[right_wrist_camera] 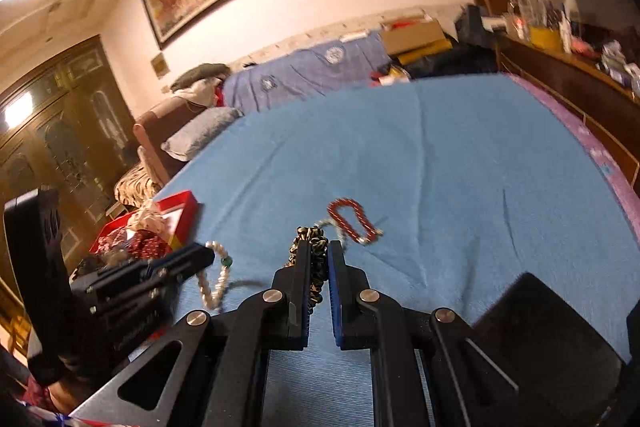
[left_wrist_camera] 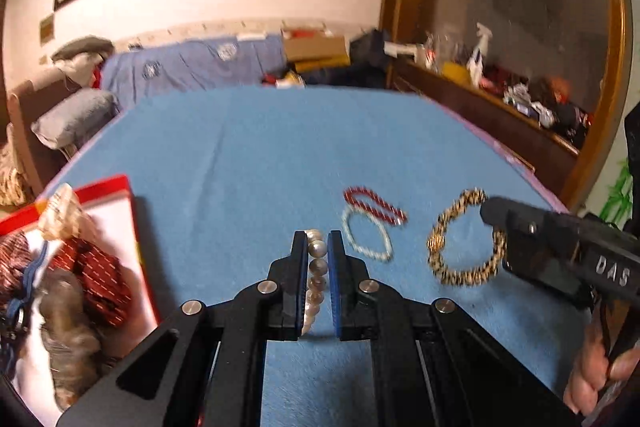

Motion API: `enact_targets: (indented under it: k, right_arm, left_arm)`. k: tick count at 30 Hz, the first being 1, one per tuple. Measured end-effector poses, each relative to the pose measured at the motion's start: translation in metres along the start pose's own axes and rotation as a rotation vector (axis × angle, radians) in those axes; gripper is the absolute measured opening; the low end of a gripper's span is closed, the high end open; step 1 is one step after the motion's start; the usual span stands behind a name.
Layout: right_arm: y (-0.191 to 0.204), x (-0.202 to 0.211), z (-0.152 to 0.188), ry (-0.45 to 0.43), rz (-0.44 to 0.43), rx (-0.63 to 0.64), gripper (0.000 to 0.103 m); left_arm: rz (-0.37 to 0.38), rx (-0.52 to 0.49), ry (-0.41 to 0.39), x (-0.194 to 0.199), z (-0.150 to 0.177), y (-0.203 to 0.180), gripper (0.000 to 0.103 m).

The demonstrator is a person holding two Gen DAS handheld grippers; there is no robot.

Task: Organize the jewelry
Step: 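Grasp gold leopard bracelet with right tool while left tool grasps pearl bracelet, then lift both held bracelets off the blanket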

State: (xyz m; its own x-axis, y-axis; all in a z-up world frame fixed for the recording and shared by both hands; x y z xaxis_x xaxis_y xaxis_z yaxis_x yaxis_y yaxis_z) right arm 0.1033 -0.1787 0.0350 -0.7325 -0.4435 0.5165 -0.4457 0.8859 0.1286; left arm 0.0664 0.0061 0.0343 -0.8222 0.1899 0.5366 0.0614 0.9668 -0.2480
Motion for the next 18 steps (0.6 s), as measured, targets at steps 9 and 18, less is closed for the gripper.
enact_targets:
  k: [9, 18]
  right_arm:
    - [0.015, 0.0, -0.001, -0.026, 0.009, 0.051, 0.008]
    - [0.016, 0.001, -0.001, -0.027, 0.011, 0.051, 0.009]
  left_arm:
    - [-0.015, -0.044, -0.034, 0.006, -0.007, -0.006, 0.009]
    - [-0.051, -0.068, -0.041, 0.003, -0.003, -0.011, 0.009]
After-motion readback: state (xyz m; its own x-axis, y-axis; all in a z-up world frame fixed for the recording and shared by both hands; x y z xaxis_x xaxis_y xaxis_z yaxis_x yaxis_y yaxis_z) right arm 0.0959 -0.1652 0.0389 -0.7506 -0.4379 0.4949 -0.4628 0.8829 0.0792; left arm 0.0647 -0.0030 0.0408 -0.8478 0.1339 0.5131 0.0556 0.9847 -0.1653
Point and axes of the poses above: each gripper's, at about its wrist camera, not at the fingertips, and x roughly against the way its jaws point, y to its left, z to its underside, the point moved 5 cm from there along -x, roughly the way its jaws point, and after that the axes turned 12 degrees about x, right-handed, at the moved point
